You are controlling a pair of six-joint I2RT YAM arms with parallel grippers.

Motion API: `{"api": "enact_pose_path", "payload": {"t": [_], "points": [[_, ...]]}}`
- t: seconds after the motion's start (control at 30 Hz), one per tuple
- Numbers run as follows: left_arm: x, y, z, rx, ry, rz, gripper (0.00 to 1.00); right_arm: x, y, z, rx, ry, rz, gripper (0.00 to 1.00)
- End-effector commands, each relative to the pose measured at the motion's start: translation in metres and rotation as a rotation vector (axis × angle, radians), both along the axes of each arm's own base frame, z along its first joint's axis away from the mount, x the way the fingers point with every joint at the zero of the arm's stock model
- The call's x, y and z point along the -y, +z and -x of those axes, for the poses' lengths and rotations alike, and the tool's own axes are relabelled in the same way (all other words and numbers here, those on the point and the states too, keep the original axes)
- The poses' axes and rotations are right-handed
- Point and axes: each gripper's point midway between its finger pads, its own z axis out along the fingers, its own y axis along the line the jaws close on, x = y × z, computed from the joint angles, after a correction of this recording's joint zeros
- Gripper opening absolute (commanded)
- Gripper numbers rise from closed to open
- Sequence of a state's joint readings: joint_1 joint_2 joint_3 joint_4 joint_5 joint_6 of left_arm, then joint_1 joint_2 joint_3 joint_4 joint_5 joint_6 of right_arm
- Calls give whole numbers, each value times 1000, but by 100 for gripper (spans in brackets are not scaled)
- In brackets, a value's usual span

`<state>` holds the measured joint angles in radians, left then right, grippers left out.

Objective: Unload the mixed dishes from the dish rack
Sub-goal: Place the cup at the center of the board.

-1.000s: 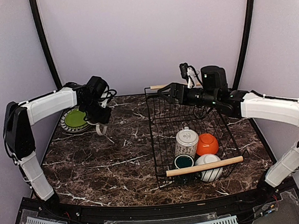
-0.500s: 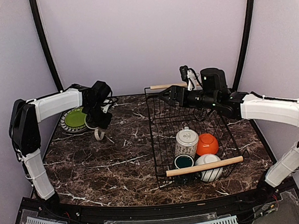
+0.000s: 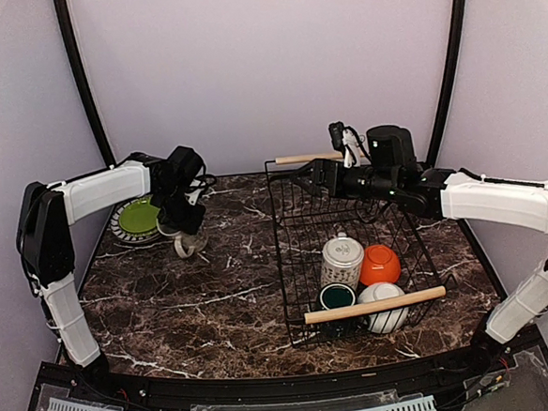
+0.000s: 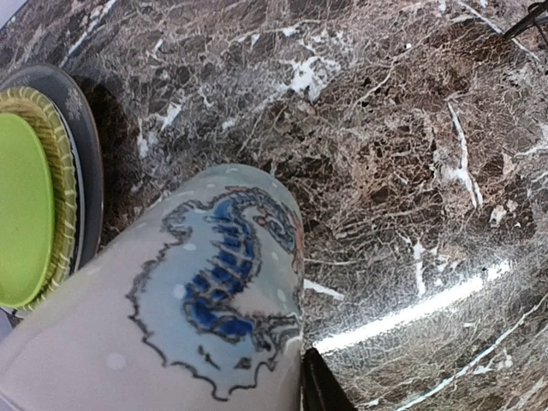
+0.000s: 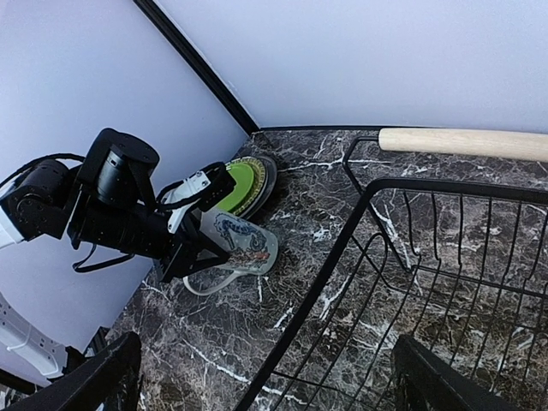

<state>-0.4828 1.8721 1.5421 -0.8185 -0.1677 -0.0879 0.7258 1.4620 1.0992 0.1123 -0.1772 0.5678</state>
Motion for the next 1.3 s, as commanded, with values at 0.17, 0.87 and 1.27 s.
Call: {"api": "enact_pose_path", "payload": {"t": [0.17, 0.87, 1.27], "points": [[6, 32, -7, 79, -16, 29, 34, 2, 13, 1, 34, -11, -19, 99], [29, 109, 9, 345, -129, 301, 70, 20, 8, -6, 41, -56, 214, 99], [39, 172, 33, 569, -218, 509, 83, 38, -24, 3, -61, -70, 428, 99]]}}
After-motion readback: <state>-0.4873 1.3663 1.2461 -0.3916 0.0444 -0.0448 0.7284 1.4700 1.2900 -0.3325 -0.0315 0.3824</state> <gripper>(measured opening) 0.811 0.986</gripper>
